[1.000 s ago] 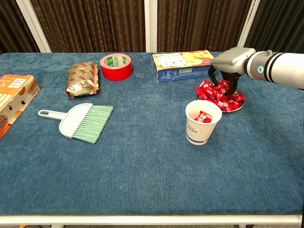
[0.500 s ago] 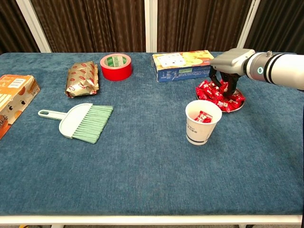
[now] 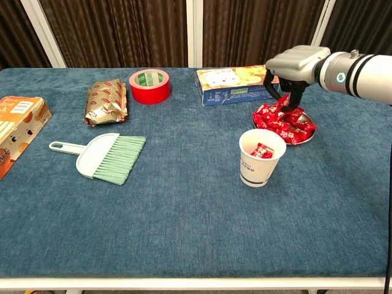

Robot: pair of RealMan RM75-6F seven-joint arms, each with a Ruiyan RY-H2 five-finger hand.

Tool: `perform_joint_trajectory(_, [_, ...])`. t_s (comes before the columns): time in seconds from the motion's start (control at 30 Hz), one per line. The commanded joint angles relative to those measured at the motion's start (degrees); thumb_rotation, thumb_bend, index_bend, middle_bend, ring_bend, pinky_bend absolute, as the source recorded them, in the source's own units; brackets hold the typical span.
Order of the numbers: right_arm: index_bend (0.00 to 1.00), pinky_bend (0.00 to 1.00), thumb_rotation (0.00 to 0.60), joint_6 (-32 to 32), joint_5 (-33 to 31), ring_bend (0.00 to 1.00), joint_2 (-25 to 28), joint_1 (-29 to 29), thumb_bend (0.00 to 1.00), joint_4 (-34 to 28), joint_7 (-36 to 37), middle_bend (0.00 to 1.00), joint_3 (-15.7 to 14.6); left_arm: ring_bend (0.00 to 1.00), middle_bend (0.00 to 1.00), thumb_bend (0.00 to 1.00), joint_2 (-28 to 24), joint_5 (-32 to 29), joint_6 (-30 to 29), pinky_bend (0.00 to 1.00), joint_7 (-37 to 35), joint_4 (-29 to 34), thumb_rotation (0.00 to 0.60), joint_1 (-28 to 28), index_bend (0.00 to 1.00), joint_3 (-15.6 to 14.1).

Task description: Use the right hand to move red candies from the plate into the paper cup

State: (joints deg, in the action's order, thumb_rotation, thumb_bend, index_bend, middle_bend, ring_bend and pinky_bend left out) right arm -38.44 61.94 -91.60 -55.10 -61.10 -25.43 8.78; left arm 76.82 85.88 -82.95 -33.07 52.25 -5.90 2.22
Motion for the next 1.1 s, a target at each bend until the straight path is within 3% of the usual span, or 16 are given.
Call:
perform_joint_trajectory(0.03, [0.64, 0.92, 0.600, -5.91, 1.22, 1.00, 6.40, 1.60, 0.17, -12.09, -4.16, 1.00, 0.01, 0.05, 0.14, 0.09, -0.05, 0.00, -0.05, 0.19, 0.30, 0.28, 0.465, 0.01, 0.14, 0.00])
perform_joint_trajectory(0.23, [0.64, 0.92, 0.600, -10.47, 4.56, 1.00, 10.72, 3.23, 0.17, -24.48, -7.32, 1.00, -1.77, 0.05, 0.14, 0.09, -0.26, 0.11, -0.24, 0.19, 1.35, 1.19, 0.467, 0.06, 0.14, -0.09])
perform_joint_trajectory(0.43, [0.64, 0.92, 0.600, -13.10, 7.79, 1.00, 12.07, 4.68, 0.17, -31.18, -9.55, 1.00, -4.17, 0.05, 0.14, 0.09, -0.71, -0.05, -0.42, 0.19, 2.32, 2.19, 0.466, 0.36, 0.14, -0.15])
perform_joint_trajectory(0.77, [0.64, 0.92, 0.600, -13.71, 9.23, 1.00, 12.76, 5.66, 0.17, -35.43, -11.82, 1.00, -6.20, 0.05, 0.14, 0.09, -1.02, -0.12, -0.52, 0.19, 2.82, 3.02, 0.468, 0.45, 0.14, -0.09])
perform_joint_trajectory(0.93, [0.60, 0.92, 0.600, -12.54, 8.53, 1.00, 13.21, 5.37, 0.04, -35.66, -11.35, 1.00, -6.08, 0.05, 0.14, 0.09, -1.06, -0.10, -0.52, 0.19, 2.59, 2.94, 0.468, 0.41, 0.14, -0.03])
perform_joint_trajectory(1.1, [0.54, 0.92, 0.600, -12.90, 8.11, 1.00, 13.06, 5.34, 0.02, -35.07, -10.46, 1.00, -5.20, 0.05, 0.14, 0.09, -1.00, -0.13, -0.47, 0.19, 2.41, 2.75, 0.466, 0.44, 0.14, -0.05])
